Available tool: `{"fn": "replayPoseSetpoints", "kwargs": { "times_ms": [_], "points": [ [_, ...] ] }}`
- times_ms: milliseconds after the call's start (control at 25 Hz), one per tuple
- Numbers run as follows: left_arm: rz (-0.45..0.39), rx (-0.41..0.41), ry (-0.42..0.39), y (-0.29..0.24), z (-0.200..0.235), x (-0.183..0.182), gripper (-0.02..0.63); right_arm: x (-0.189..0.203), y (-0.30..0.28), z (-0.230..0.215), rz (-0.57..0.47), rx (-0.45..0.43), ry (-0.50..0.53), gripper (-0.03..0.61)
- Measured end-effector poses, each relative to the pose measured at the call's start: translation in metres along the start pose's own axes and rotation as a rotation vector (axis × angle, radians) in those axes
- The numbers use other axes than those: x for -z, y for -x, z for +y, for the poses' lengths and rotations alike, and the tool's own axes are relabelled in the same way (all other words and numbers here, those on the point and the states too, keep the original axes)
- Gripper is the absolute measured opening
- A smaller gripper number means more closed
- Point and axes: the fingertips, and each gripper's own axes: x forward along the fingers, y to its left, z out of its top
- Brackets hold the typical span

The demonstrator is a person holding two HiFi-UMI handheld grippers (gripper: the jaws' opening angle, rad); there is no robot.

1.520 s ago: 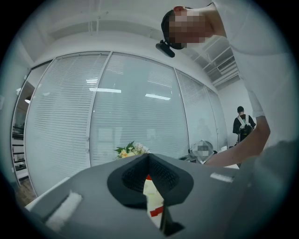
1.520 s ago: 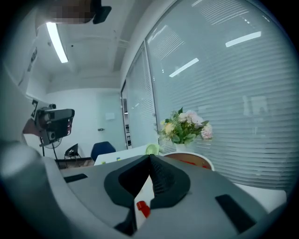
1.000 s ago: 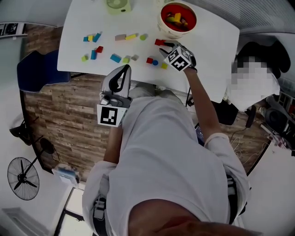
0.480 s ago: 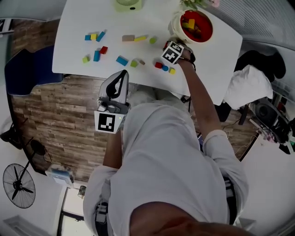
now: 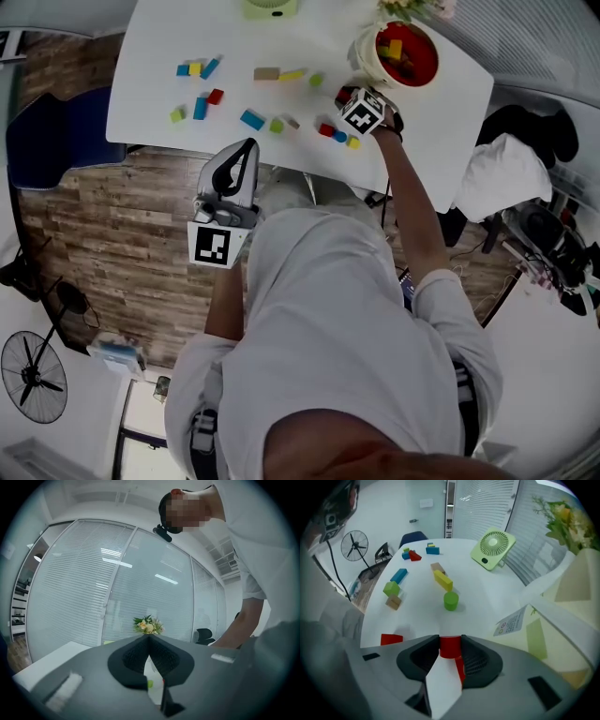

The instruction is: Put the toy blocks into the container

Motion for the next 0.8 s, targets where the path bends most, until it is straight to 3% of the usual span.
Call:
{"fn": "replayPoseSetpoints", "kwargs": {
  "times_ms": [200, 440, 800],
  "points": [
    [-0.009, 0.024, -0.024, -0.008, -0.017, -0.007, -0.007, -0.01, 0.03, 0.008, -0.205, -0.04, -0.179, 0.15],
    [-0.022, 0.076, -0.075, -0.033, -0.044, -0.019, -0.007, -0.025, 0.096, -0.005, -0.551, -0.06, -0.427, 0.15],
    [-0.041, 0.162, -0.11, -0.076, -0.091, -0.034, -0.006, -0.007, 0.228, -0.048, -0.997, 0.001, -0.642, 0.149]
  ]
}}
